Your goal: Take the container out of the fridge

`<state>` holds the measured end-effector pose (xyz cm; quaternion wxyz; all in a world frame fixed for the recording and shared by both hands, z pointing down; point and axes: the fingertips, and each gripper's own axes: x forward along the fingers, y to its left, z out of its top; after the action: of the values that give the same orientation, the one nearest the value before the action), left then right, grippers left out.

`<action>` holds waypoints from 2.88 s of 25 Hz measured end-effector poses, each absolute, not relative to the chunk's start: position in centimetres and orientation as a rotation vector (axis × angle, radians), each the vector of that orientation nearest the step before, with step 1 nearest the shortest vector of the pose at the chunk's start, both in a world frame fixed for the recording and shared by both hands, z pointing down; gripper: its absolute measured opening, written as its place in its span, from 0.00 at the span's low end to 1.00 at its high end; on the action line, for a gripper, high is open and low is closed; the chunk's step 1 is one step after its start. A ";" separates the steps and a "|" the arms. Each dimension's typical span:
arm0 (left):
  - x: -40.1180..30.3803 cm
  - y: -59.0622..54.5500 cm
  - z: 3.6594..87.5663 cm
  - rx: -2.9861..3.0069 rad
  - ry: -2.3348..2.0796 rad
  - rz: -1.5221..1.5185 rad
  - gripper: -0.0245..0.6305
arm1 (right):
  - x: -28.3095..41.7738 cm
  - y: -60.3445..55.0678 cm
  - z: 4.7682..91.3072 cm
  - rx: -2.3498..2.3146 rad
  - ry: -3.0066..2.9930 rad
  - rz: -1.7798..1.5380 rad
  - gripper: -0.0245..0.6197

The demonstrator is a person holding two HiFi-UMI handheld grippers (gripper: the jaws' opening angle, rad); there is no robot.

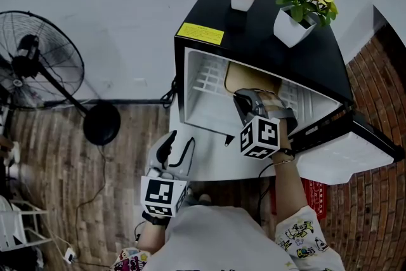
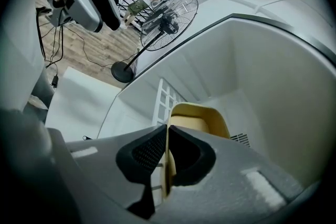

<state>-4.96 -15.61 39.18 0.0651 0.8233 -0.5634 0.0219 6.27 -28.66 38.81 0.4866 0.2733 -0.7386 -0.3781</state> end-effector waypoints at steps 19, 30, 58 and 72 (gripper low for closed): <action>-6.0 -13.5 38.9 2.471 -1.750 0.070 0.32 | 6.0 -25.8 38.1 0.674 -1.818 -0.927 0.06; -6.6 -11.8 39.0 2.459 -1.772 0.075 0.32 | 5.2 -22.6 38.2 0.668 -1.857 -0.923 0.06; -6.9 -10.4 41.1 2.420 -1.744 0.186 0.31 | 5.0 -15.5 44.0 0.676 -2.072 -0.644 0.06; -2.3 -12.1 41.9 2.519 -1.576 0.240 0.30 | 10.9 -14.2 44.8 0.946 -2.208 -0.298 0.06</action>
<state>-2.32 -12.10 41.94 0.0800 0.8423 -0.5270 0.0802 10.95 -14.21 44.76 0.3529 0.3656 -0.8535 -0.1153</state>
